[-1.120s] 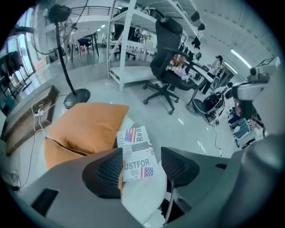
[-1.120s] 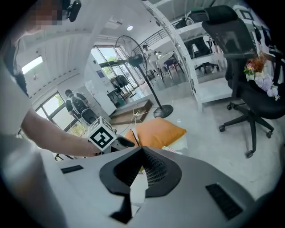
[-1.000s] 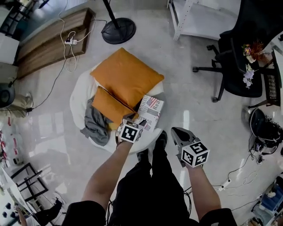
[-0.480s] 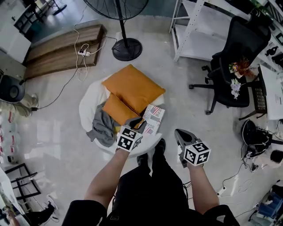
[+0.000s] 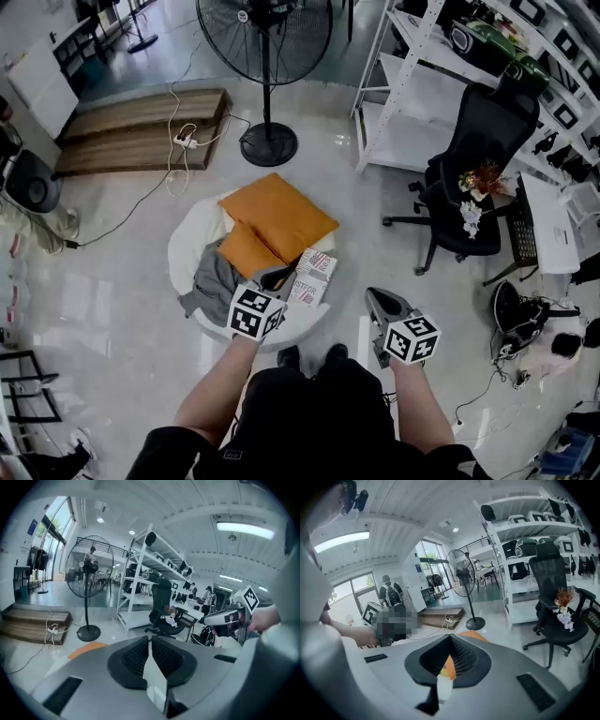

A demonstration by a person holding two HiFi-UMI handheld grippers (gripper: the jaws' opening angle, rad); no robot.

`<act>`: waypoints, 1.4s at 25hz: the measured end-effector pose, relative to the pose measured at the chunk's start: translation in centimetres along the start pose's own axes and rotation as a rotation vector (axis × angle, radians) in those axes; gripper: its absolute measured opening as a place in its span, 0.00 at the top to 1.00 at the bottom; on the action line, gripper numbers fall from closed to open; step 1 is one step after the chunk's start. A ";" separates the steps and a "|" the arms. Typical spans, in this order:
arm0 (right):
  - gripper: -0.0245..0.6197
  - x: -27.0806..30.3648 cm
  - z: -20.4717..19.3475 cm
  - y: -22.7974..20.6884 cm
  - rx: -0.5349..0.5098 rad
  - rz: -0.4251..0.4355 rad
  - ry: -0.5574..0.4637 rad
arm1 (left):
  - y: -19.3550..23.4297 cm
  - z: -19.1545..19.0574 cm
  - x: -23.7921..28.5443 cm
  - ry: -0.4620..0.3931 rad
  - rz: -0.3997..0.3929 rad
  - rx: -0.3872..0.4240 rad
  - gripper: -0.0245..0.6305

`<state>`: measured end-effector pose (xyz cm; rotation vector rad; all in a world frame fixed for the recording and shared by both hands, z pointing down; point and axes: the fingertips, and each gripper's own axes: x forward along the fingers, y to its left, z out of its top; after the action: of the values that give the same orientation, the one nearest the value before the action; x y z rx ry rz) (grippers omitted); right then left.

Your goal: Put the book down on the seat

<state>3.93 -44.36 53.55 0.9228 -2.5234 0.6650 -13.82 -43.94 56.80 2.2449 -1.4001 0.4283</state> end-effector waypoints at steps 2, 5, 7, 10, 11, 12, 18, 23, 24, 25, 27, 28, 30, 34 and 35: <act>0.95 -1.6 0.4 0.4 -0.016 0.009 -0.030 | -0.7 1.0 -1.3 -0.005 0.019 0.026 0.94; 0.95 -3.6 0.3 0.4 -0.019 0.019 -0.082 | -2.2 2.3 -3.2 -0.034 0.026 0.050 0.96; 0.95 -5.1 -0.1 0.2 -0.018 0.026 -0.104 | -3.7 3.0 -4.6 -0.069 0.036 0.060 0.96; 0.95 -8.6 0.2 -0.8 -0.036 0.040 -0.144 | -6.9 4.5 -5.7 -0.122 0.048 0.046 0.96; 0.95 -10.1 0.4 -1.2 -0.045 0.045 -0.161 | -8.3 5.1 -5.7 -0.137 0.050 0.042 0.96; 0.95 -11.8 0.6 -1.6 -0.051 0.052 -0.180 | -9.7 5.6 -5.7 -0.150 0.053 0.041 0.96; 0.95 -21.9 0.3 -5.7 0.047 0.071 -0.279 | -18.5 7.9 -5.9 -0.235 0.076 0.041 0.96; 0.95 -27.4 0.5 -7.2 -0.012 0.093 -0.316 | -25.1 8.3 -6.9 -0.271 0.091 0.040 0.96; 0.95 -28.3 0.7 -7.3 -0.025 0.097 -0.330 | -26.1 8.1 -7.0 -0.275 0.098 0.035 0.96; 0.95 -29.0 0.9 -7.5 -0.035 0.100 -0.342 | -26.9 7.8 -7.2 -0.274 0.106 0.031 0.96; 0.95 -30.1 1.0 -7.9 -0.042 0.105 -0.357 | -27.9 6.9 -7.4 -0.259 0.126 0.019 0.96; 0.95 -30.5 1.0 -8.0 -0.042 0.108 -0.360 | -28.2 6.4 -7.7 -0.253 0.137 0.008 0.96; 0.95 -30.9 1.3 -7.9 -0.054 0.121 -0.366 | -28.2 5.9 -8.6 -0.253 0.160 -0.007 0.96; 0.95 -30.4 2.5 -6.3 -0.134 0.175 -0.373 | -27.1 6.3 -10.6 -0.270 0.214 0.016 0.96; 0.95 -30.2 3.0 -5.9 -0.150 0.186 -0.375 | -26.8 6.5 -11.0 -0.276 0.224 0.020 0.96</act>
<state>29.00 -34.96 38.15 0.8301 -2.9711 0.3722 5.65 -28.92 40.16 2.2359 -1.8057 0.2085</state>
